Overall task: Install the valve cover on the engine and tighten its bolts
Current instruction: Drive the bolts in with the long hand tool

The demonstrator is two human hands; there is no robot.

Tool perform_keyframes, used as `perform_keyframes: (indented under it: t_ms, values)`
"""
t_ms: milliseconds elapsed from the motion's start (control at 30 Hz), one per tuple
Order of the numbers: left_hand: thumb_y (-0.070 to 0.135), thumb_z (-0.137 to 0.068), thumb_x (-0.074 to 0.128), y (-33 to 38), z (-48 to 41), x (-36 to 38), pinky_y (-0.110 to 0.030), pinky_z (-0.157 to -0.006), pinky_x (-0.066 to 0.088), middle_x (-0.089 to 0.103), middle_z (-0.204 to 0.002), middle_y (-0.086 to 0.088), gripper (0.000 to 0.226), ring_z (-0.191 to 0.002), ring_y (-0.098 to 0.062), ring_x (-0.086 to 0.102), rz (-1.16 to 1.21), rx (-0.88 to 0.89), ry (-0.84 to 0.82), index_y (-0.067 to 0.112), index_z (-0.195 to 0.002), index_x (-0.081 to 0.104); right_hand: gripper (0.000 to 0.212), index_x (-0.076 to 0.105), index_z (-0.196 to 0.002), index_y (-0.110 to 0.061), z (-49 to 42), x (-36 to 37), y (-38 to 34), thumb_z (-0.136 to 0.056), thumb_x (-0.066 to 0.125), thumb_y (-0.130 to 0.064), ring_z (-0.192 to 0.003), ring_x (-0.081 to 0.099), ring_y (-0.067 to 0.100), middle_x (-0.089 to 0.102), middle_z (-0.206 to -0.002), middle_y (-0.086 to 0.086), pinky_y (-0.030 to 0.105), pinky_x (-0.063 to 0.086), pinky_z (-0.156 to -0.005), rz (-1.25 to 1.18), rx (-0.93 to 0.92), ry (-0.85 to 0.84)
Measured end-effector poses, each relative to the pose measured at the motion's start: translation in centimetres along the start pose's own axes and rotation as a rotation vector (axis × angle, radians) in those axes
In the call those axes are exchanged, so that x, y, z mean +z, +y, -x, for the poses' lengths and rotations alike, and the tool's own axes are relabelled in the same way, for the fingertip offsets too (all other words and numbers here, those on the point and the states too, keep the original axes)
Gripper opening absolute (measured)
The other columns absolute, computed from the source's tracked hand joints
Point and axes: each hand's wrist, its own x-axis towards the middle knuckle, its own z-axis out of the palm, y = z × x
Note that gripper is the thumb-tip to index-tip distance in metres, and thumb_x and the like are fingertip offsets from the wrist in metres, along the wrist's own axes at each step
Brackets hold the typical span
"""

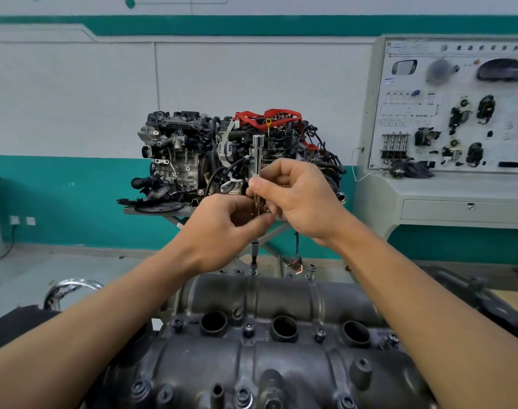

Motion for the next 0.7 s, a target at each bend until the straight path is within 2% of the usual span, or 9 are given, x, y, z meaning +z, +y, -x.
perform_keyframes:
  t_ms: [67,133,233,300,367,433,567,633,700]
  values:
    - [0.026,-0.085,0.081,0.07,0.05,0.01,-0.052,-0.072,0.058,0.077,-0.079,-0.012,0.020,-0.079,-0.036,0.072,-0.005,0.006,0.061,0.007,-0.088,0.077,0.016,0.063,-0.087,-0.008,-0.04,0.13,0.27,-0.086,0.076,-0.018,-0.049,0.050,0.006,0.063,-0.069,0.002,0.021,0.042,-0.049,0.042,0.003,0.075]
    - [0.018,-0.086,0.080,-0.04,-0.04,-0.09,-0.053,-0.071,0.059,0.077,-0.079,-0.015,0.017,-0.079,-0.039,0.071,0.011,0.001,0.093,0.002,-0.088,0.076,0.020,0.063,-0.094,-0.010,-0.07,0.05,0.28,-0.085,0.076,-0.022,-0.052,0.052,0.005,0.065,-0.077,0.002,0.019,0.044,-0.051,0.030,0.004,0.070]
    - [0.008,-0.098,0.064,-0.10,0.05,-0.14,-0.050,-0.079,0.059,0.078,-0.089,-0.013,0.012,-0.086,-0.033,0.074,0.015,-0.008,0.013,0.002,-0.099,0.075,0.011,0.067,-0.103,-0.012,-0.03,-0.11,-0.18,-0.098,0.059,-0.018,-0.055,0.055,0.009,0.071,-0.093,0.007,0.018,0.042,-0.045,-0.053,0.009,-0.048]
    - [0.011,-0.099,0.062,-0.03,0.12,-0.17,-0.049,-0.080,0.060,0.078,-0.089,-0.012,0.014,-0.086,-0.029,0.075,0.001,-0.003,-0.016,0.004,-0.100,0.074,0.017,0.069,-0.097,-0.010,0.08,0.04,-0.31,-0.101,0.053,-0.014,-0.054,0.053,0.008,0.072,-0.087,0.010,0.017,0.041,-0.045,-0.017,-0.008,-0.084]
    - [0.021,-0.094,0.072,0.05,0.13,-0.14,-0.052,-0.076,0.059,0.077,-0.084,-0.013,0.016,-0.082,-0.034,0.073,-0.027,0.014,-0.006,0.006,-0.096,0.075,0.012,0.067,-0.088,-0.009,0.08,0.15,-0.15,-0.096,0.063,-0.017,-0.052,0.050,0.005,0.066,-0.068,0.000,0.018,0.044,-0.050,0.044,-0.026,-0.031]
    - [0.025,-0.084,0.081,0.15,0.06,-0.16,-0.050,-0.072,0.060,0.077,-0.078,-0.011,0.021,-0.077,-0.033,0.073,-0.034,0.008,0.070,0.006,-0.090,0.076,0.017,0.064,-0.084,-0.013,-0.02,-0.03,0.17,-0.087,0.074,-0.025,-0.055,0.051,0.006,0.059,-0.066,-0.005,0.024,0.046,-0.058,0.095,-0.019,0.071]
    - [0.006,-0.093,0.070,-0.10,-0.02,-0.32,-0.048,-0.079,0.061,0.078,-0.086,-0.013,0.009,-0.084,-0.032,0.075,0.014,-0.019,0.011,0.000,-0.096,0.074,0.019,0.066,-0.108,-0.009,0.04,-0.30,-0.09,-0.097,0.062,-0.023,-0.055,0.053,0.009,0.070,-0.085,-0.006,0.016,0.042,-0.048,0.001,0.031,-0.028]
    - [-0.001,-0.097,0.062,-0.13,0.11,-0.33,-0.041,-0.085,0.061,0.079,-0.093,-0.010,0.011,-0.090,-0.024,0.076,0.010,-0.005,-0.053,-0.001,-0.101,0.072,0.019,0.068,-0.106,-0.003,0.14,-0.10,-0.11,-0.101,0.053,-0.013,-0.053,0.052,0.009,0.070,-0.074,-0.013,0.015,0.041,-0.045,0.042,0.003,-0.095]
    - [0.001,-0.094,0.067,-0.05,0.11,-0.24,-0.039,-0.086,0.061,0.079,-0.093,-0.008,0.010,-0.090,-0.021,0.076,0.000,-0.004,-0.073,0.002,-0.102,0.073,0.015,0.068,-0.093,-0.001,0.13,0.14,0.01,-0.097,0.060,-0.012,-0.051,0.051,0.008,0.066,-0.065,-0.011,0.016,0.043,-0.047,0.054,-0.016,-0.044]
